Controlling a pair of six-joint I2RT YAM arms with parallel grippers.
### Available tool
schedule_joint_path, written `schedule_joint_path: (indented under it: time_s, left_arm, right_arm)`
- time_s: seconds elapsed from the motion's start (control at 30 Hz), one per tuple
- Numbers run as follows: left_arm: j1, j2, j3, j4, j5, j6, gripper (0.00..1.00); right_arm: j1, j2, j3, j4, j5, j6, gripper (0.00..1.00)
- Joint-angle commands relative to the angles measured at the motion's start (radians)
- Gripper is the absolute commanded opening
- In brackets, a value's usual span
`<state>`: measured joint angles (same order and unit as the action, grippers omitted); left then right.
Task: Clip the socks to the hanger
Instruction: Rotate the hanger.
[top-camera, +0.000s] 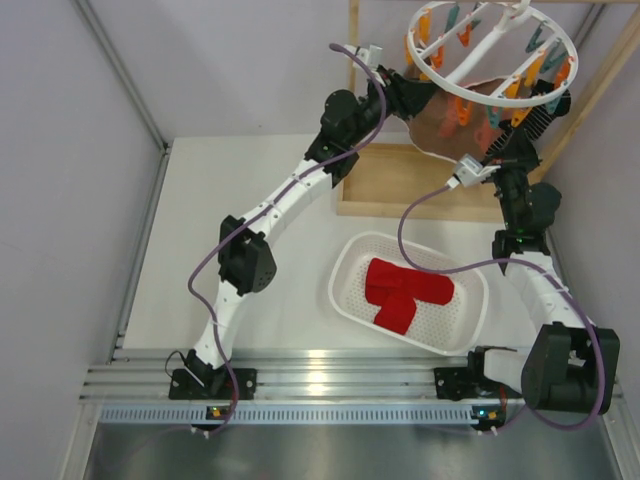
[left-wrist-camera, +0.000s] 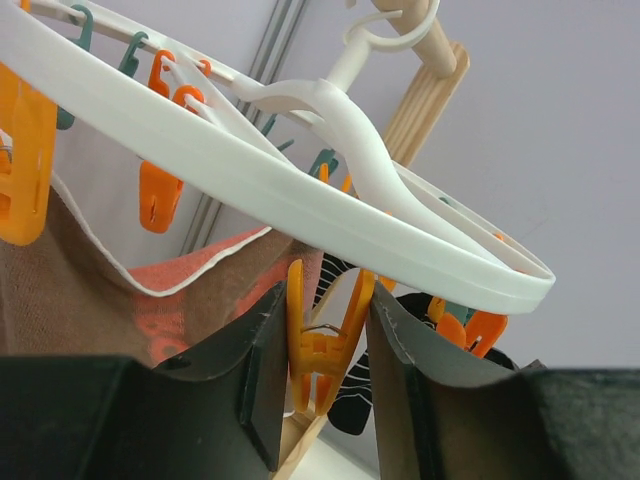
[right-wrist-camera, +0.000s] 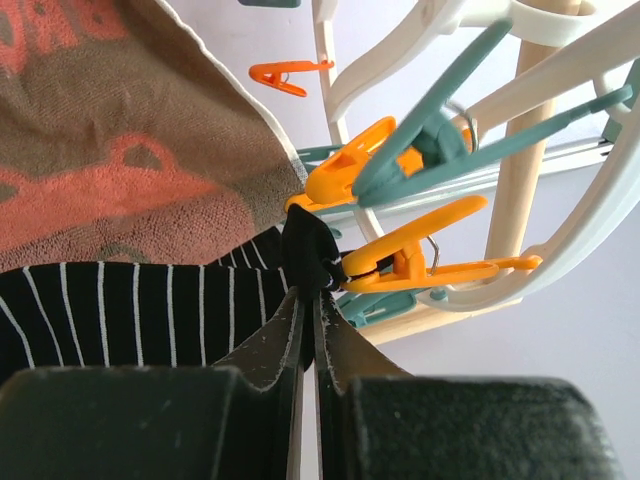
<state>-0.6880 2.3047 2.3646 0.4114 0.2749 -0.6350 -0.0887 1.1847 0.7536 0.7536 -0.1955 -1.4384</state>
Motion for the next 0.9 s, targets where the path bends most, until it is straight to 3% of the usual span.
schedule_joint_path:
  time_s: [0.0, 0.17, 0.2, 0.27, 0.3, 0.37, 0.43, 0.5, 0.63, 0.77, 0.87]
  left_arm:
    - [0.001, -0.008, 0.050, 0.081, -0.008, -0.012, 0.34]
    - [-0.002, -0.014, 0.047, 0.089, 0.009, -0.037, 0.29]
    - [-0.002, -0.019, 0.044, 0.090, 0.012, -0.041, 0.28]
    - [-0.005, -0.022, 0.042, 0.096, 0.018, -0.048, 0.23]
    - [-0.008, -0.025, 0.041, 0.101, 0.024, -0.051, 0.22]
    - [-0.013, -0.028, 0.036, 0.109, 0.027, -0.060, 0.20]
    - [-0.016, -0.030, 0.030, 0.121, 0.033, -0.072, 0.19]
    - [-0.021, -0.030, 0.024, 0.133, 0.033, -0.089, 0.18]
    - [-0.025, -0.036, 0.007, 0.152, 0.037, -0.104, 0.18]
    - [-0.031, -0.039, 0.005, 0.158, 0.032, -0.111, 0.18]
    - [-0.038, -0.041, 0.004, 0.158, 0.026, -0.115, 0.18]
  right_arm:
    - [-0.014, -0.027, 0.010, 0.018, -0.015, 0.016, 0.03]
    - [-0.014, -0.063, 0.036, -0.124, -0.008, 0.042, 0.28]
    - [-0.014, -0.074, 0.049, -0.173, -0.013, 0.058, 0.39]
    - [-0.016, -0.117, 0.113, -0.406, -0.034, 0.116, 0.51]
    - [-0.016, -0.131, 0.142, -0.515, -0.082, 0.130, 0.64]
    - [-0.022, -0.160, 0.226, -0.806, -0.178, 0.188, 0.75]
    - [-0.023, -0.155, 0.292, -1.069, -0.251, 0.241, 0.79]
    - [-0.025, -0.140, 0.386, -1.202, -0.353, 0.286, 0.79]
    - [-0.023, -0.070, 0.533, -1.475, -0.530, 0.422, 0.70]
    - [-0.004, -0.025, 0.624, -1.478, -0.683, 0.662, 0.63]
    - [0.047, -0.040, 0.584, -1.290, -0.696, 0.898, 0.60]
